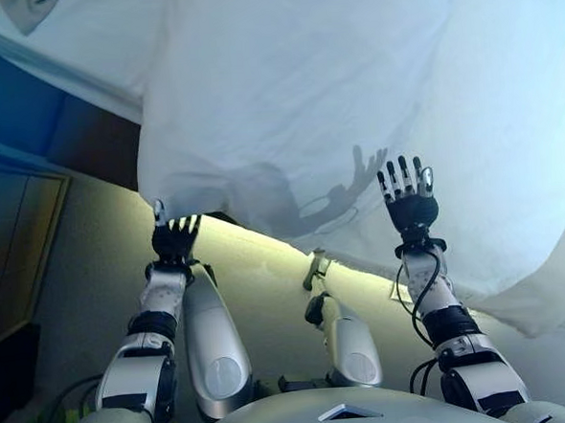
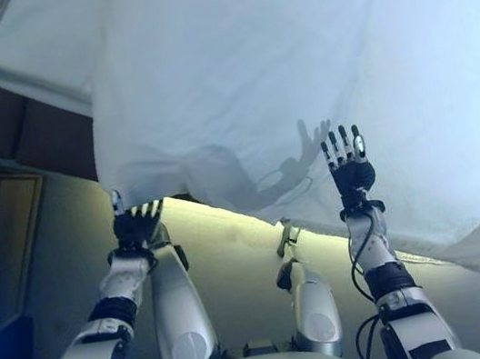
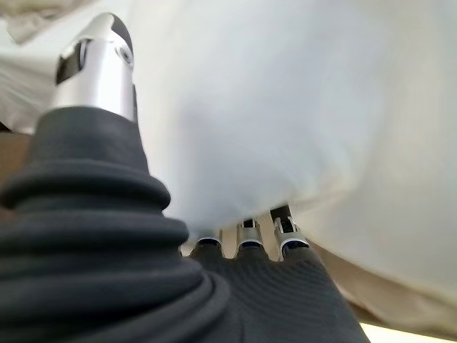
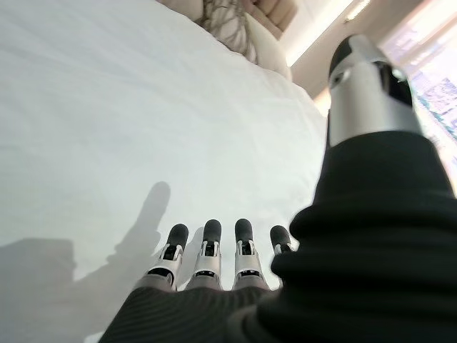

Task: Make the bed neatly

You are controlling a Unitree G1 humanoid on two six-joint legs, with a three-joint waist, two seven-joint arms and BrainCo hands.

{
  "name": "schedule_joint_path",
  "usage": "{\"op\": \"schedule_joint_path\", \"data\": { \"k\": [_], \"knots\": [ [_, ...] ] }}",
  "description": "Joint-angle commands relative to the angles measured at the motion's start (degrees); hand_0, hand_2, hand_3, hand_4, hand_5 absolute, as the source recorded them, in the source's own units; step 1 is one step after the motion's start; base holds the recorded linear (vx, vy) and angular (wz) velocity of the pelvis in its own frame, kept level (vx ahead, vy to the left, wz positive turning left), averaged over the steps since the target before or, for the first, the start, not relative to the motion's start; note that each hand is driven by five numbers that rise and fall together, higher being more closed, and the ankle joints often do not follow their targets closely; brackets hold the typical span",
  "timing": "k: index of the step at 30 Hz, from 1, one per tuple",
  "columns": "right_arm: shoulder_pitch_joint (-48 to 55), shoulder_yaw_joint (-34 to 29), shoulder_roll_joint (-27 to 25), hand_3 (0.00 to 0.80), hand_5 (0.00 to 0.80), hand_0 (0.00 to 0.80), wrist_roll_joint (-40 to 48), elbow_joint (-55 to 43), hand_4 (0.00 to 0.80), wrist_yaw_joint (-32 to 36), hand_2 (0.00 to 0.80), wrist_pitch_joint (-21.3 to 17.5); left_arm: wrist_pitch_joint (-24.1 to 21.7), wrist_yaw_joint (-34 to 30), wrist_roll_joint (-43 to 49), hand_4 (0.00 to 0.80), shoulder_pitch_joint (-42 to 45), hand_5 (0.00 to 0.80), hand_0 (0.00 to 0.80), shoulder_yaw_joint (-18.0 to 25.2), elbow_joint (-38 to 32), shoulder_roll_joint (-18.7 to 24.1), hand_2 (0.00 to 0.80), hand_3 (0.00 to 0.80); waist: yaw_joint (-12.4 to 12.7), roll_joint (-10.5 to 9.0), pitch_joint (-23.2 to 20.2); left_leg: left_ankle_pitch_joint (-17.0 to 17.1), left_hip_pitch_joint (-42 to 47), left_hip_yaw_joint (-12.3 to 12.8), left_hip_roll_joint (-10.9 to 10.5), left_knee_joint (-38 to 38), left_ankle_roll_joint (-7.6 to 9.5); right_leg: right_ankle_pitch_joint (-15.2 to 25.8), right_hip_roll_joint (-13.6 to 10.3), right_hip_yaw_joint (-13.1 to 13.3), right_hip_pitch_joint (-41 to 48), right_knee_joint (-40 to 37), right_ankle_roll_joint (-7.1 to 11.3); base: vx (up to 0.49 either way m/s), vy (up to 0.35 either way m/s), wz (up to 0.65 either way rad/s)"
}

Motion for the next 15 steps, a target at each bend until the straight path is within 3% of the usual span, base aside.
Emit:
{"op": "schedule_joint_path", "data": {
  "k": [1, 15],
  "knots": [
    [0.29, -6.23, -4.60, 0.000, 0.000, 0.000, -2.14, -5.56, 0.000, 0.10, 0.000, -0.99, -0.90, -1.16, -5.39, 0.000, -3.00, 0.000, 0.000, 2.01, 3.75, 0.67, 0.000, 0.000, -0.41, 0.08, -2.54, 10.60, -9.10, -5.29, -0.89, -3.71, -3.28, -5.74, -6.38, 2.91, 5.14, 3.25, 5.54, -0.009, 0.086, -0.11],
    [-0.66, -7.05, -3.87, 0.000, 0.000, 0.000, -6.08, -11.78, 0.000, -1.88, 0.000, 0.04, -0.46, -2.29, -8.20, 0.000, -7.48, 0.000, 0.000, 2.55, 1.39, 1.92, 0.000, 0.000, -2.42, -0.02, -1.20, 10.36, -9.92, -3.83, -2.52, -4.99, -2.44, -5.12, -6.96, 4.50, 0.64, 3.78, 4.96, -0.015, 0.037, -0.06]
  ]
}}
